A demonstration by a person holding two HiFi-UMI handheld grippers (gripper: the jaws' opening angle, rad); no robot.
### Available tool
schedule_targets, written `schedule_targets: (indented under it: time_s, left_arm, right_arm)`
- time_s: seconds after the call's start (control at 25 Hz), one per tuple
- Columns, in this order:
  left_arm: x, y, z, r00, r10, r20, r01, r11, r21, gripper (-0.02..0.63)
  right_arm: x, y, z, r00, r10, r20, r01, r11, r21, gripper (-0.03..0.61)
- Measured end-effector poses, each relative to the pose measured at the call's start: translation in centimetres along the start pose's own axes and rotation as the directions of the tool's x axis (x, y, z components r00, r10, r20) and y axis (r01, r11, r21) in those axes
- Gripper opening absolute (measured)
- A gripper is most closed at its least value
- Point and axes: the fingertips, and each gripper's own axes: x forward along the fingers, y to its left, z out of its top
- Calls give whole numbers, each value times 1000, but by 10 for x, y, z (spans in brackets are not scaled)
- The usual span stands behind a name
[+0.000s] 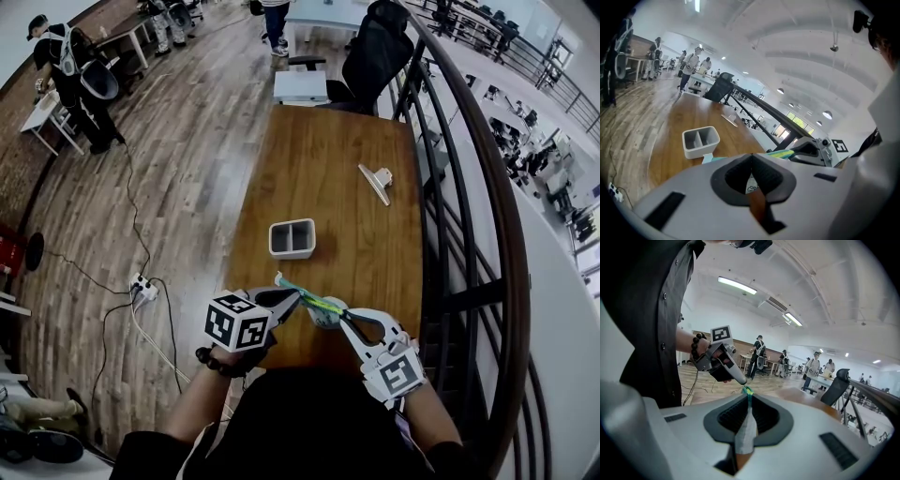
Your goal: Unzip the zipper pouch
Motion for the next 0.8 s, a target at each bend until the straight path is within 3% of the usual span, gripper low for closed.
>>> schedule_targets:
  time_s: [0.36,0.56,0.8]
  left_arm:
    - [-12,26,2,995,96,20,-95,995,-8,14]
    - [-15,30,2,994,105,27,-105,994,-11,14]
    - [-16,39,3,987,159,29,-160,987,26,14]
  right_arm:
    - [-1,-8,-4,1000,-21,2,21,1000,5,25]
    - [0,-8,-7,1000,-21,-7,21,1000,6,25]
    - [-1,-12,-12,999,-34,-13,34,999,8,25]
